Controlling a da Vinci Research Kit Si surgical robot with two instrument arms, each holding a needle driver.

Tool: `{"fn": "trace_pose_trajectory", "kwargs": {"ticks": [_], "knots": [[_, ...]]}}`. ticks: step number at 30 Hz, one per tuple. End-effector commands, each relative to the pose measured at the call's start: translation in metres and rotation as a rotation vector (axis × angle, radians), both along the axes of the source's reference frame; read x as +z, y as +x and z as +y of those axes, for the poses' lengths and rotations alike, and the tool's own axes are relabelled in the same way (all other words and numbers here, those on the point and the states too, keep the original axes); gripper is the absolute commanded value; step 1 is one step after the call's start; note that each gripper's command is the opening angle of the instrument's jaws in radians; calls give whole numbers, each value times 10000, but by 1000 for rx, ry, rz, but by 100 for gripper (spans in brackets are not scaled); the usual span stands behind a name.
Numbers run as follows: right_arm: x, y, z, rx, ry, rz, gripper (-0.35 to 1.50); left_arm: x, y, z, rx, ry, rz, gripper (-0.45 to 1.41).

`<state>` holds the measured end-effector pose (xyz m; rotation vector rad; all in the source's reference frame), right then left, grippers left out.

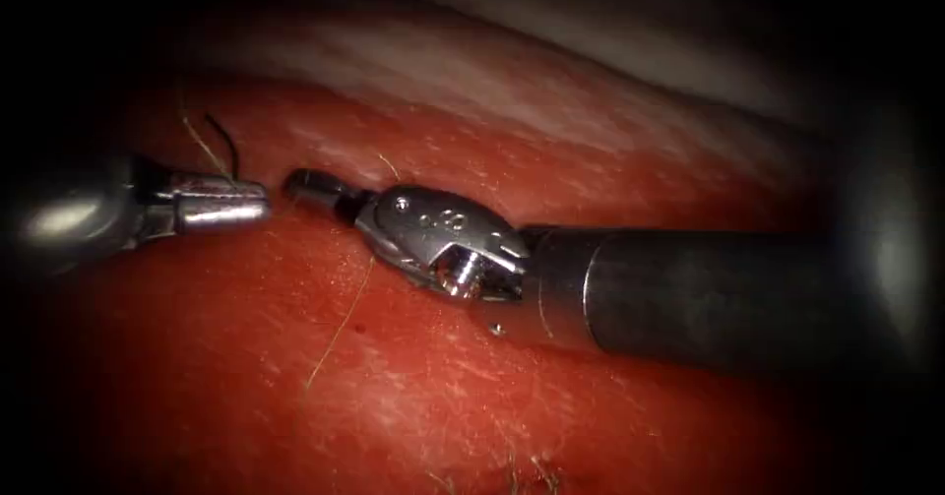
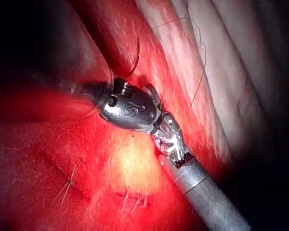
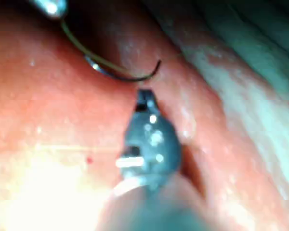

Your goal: Wound Closure

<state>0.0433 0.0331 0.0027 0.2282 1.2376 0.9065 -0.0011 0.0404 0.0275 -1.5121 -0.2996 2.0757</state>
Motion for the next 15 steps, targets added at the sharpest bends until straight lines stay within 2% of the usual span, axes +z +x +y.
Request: {"fn": "trace_pose_trajectory", "kwargs": {"ticks": [1,7,10,13,15], "knots": [[3,16,9,4,-2,16,-35,4,-5,-7,-3,0,-8,-35],[8,26,19,28,2,72,-35,0,-5,-17,-15,-9,-25,-35],[11,19,26,83,24,157,-35,1,2,-18,-15,-13,-39,-35],[10,15,28,106,29,205,-35,10,8,-17,-21,-20,-29,-35],[4,8,35,131,28,282,-35,32,11,-19,-36,-8,-21,-35]]}}
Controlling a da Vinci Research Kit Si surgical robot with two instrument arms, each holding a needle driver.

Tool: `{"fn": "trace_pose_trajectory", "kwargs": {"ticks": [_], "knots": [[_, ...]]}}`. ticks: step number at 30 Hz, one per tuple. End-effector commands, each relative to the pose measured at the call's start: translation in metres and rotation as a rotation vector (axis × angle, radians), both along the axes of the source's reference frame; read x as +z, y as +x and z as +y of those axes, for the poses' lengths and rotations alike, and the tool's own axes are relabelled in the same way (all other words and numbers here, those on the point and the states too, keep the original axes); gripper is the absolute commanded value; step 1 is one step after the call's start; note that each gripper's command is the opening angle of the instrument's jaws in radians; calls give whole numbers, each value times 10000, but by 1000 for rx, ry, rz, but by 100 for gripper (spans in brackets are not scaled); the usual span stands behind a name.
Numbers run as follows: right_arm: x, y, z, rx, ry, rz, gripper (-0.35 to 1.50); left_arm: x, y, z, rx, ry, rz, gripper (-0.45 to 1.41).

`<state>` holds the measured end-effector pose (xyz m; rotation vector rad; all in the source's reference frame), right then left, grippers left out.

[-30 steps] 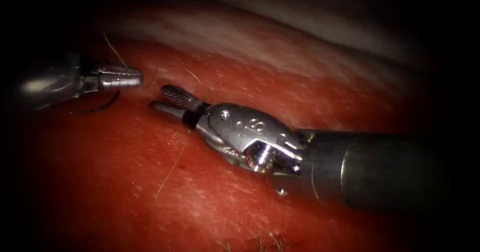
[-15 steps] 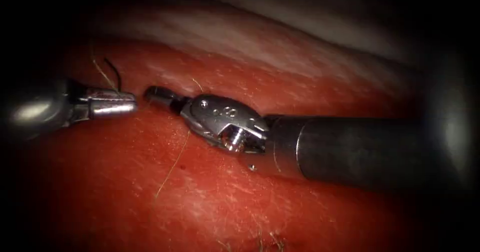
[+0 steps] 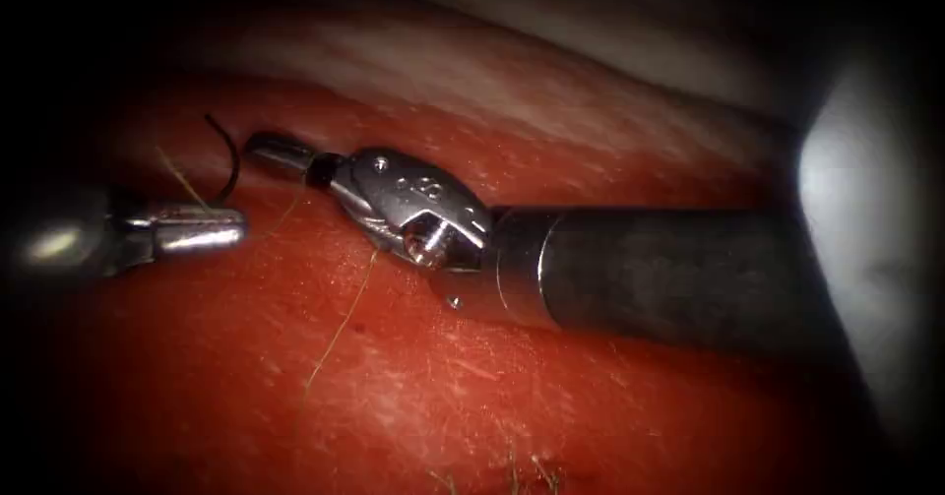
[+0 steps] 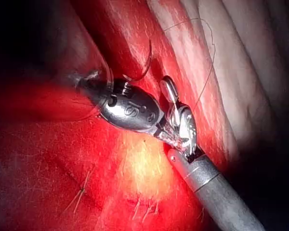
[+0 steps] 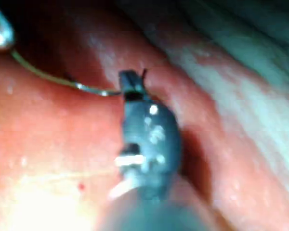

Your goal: Wound Closure

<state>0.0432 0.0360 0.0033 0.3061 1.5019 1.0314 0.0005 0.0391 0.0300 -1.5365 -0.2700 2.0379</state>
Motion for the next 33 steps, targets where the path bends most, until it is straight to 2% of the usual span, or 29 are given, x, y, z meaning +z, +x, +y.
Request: {"fn": "trace_pose_trajectory", "kwargs": {"ticks": [1,8,15,18,19,21,24,25,29,33], "knots": [[-4,7,8,3,-7,25,-35,13,-4,-6,-9,2,8,-35],[-27,-6,18,5,-13,136,-35,71,15,-3,-45,49,43,-35],[-31,-6,19,-22,-26,198,-35,93,21,2,-55,58,49,-35],[-33,-6,17,-56,-25,228,-15,101,20,6,-55,62,55,-35],[-34,-6,15,-78,-25,246,4,106,20,8,-56,64,58,-35],[-37,-5,13,-103,-22,263,14,113,20,8,-58,72,63,-35],[-41,-6,15,-158,-4,289,71,123,19,8,-66,86,62,-35],[-42,-7,16,-199,-25,306,81,126,17,8,-58,91,53,-35],[-47,-8,17,-343,-95,300,78,128,9,10,-38,97,37,-35],[-49,-10,17,-438,-145,299,69,130,-1,13,-26,100,26,-35]]}}
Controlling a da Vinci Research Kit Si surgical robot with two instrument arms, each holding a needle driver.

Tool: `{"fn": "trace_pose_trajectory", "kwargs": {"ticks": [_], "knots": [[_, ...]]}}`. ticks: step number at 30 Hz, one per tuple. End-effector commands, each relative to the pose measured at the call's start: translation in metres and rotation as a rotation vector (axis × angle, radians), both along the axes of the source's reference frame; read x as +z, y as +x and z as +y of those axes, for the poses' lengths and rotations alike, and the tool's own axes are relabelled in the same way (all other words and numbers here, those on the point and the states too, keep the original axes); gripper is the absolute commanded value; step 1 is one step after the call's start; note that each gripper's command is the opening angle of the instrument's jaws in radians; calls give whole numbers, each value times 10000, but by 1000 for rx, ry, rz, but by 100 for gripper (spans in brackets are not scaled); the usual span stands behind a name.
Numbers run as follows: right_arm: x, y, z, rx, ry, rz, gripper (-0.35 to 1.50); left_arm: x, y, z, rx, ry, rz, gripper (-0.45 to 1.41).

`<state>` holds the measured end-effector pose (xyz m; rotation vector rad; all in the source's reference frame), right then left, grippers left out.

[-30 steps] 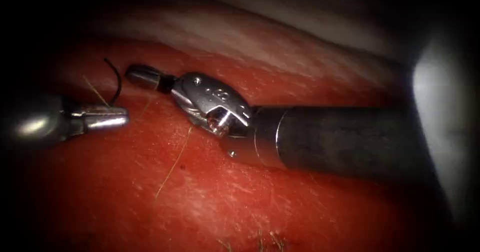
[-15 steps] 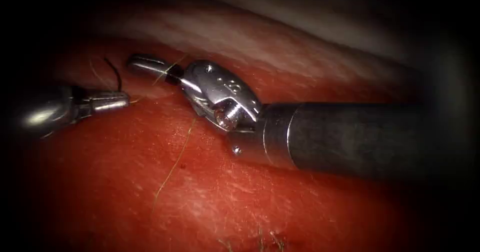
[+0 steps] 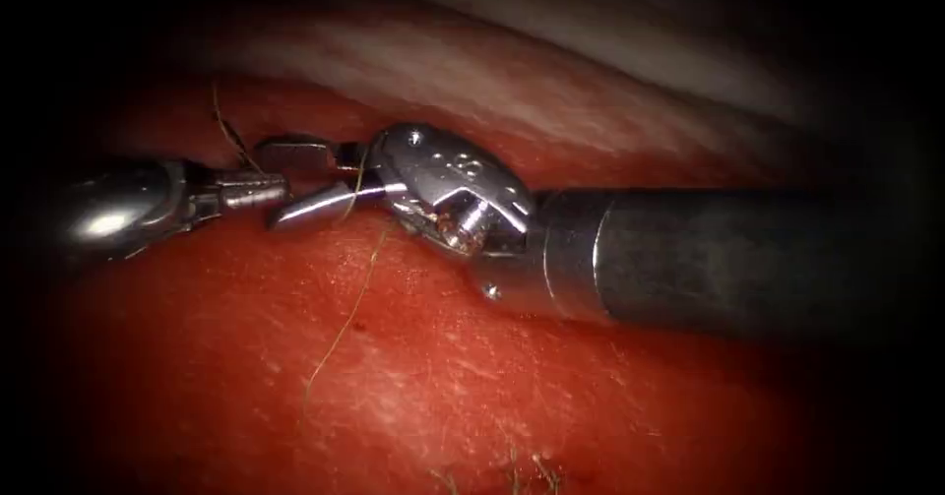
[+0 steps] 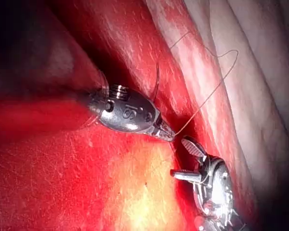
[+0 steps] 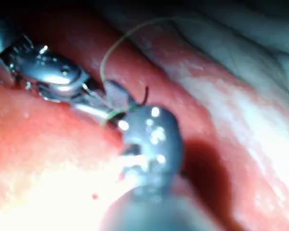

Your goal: Wound Closure

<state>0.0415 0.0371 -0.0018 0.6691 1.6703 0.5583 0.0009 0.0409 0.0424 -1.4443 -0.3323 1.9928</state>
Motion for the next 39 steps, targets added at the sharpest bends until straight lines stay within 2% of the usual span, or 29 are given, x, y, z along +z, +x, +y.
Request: {"fn": "trace_pose_trajectory", "kwargs": {"ticks": [1,9,16,20,27,32,39], "knots": [[1,7,5,-30,-14,5,68,6,-7,-5,3,2,-3,-35],[-1,2,-2,-150,-63,32,49,11,-17,-1,25,8,-12,-35],[-11,2,-21,-298,-106,50,46,23,-25,-8,59,15,-9,-35],[-12,0,-23,-377,-139,52,44,31,-24,-10,70,18,2,-35],[-9,-5,-23,-486,-204,15,44,37,-23,-12,76,27,6,-35],[-1,-4,-34,-568,-252,-12,44,37,-22,-13,80,27,8,-35],[5,-3,-46,-621,-279,-1,44,38,-21,-14,84,33,10,-35]]}}
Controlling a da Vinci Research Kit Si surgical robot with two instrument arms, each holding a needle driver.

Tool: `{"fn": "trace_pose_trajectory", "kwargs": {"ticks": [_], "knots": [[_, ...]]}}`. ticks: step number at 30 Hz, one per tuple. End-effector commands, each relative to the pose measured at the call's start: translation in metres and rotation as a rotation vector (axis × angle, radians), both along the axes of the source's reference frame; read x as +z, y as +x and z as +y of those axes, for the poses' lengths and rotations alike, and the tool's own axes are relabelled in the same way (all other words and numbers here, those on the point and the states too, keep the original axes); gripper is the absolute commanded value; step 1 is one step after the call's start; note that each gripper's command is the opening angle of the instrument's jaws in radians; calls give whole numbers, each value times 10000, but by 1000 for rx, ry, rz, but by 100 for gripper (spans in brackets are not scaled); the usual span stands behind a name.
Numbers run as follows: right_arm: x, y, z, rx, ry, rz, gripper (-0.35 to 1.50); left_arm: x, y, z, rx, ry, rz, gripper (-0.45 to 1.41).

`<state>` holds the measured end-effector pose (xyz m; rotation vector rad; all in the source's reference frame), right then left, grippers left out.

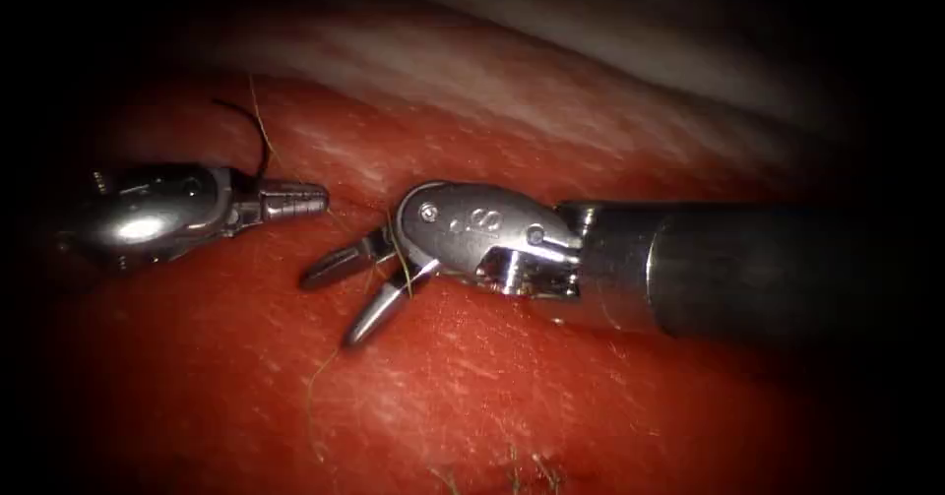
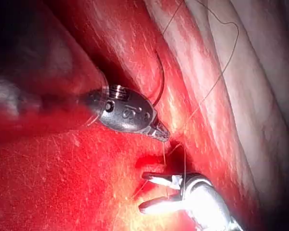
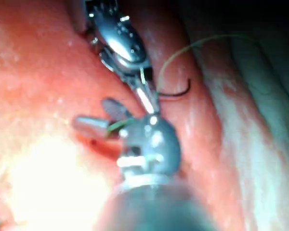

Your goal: Wound Closure

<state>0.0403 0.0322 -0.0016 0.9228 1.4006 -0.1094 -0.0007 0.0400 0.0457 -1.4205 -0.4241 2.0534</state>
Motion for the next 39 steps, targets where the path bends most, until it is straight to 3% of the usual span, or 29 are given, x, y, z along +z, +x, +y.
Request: {"fn": "trace_pose_trajectory", "kwargs": {"ticks": [1,11,13,14,15,16,20,27,39], "knots": [[4,10,1,-17,-16,-10,44,7,-5,-6,-1,7,1,-35],[23,13,-13,-68,-80,-73,36,8,-1,-9,8,13,1,-35],[26,14,-13,-69,-84,-77,19,8,-1,-9,8,13,1,-35],[27,15,-12,-70,-86,-79,0,8,0,-10,9,13,1,-35],[28,16,-12,-76,-88,-82,-30,8,0,-10,7,18,0,-35],[29,17,-10,-85,-93,-89,-35,7,0,-11,7,18,0,-35],[33,16,-2,-99,-106,-111,-35,5,1,-16,10,18,-1,-35],[36,6,16,-14,-118,-129,-35,-7,7,-34,24,19,-6,-35],[42,-25,41,73,-72,-151,-35,-57,25,-105,82,28,-4,-35]]}}
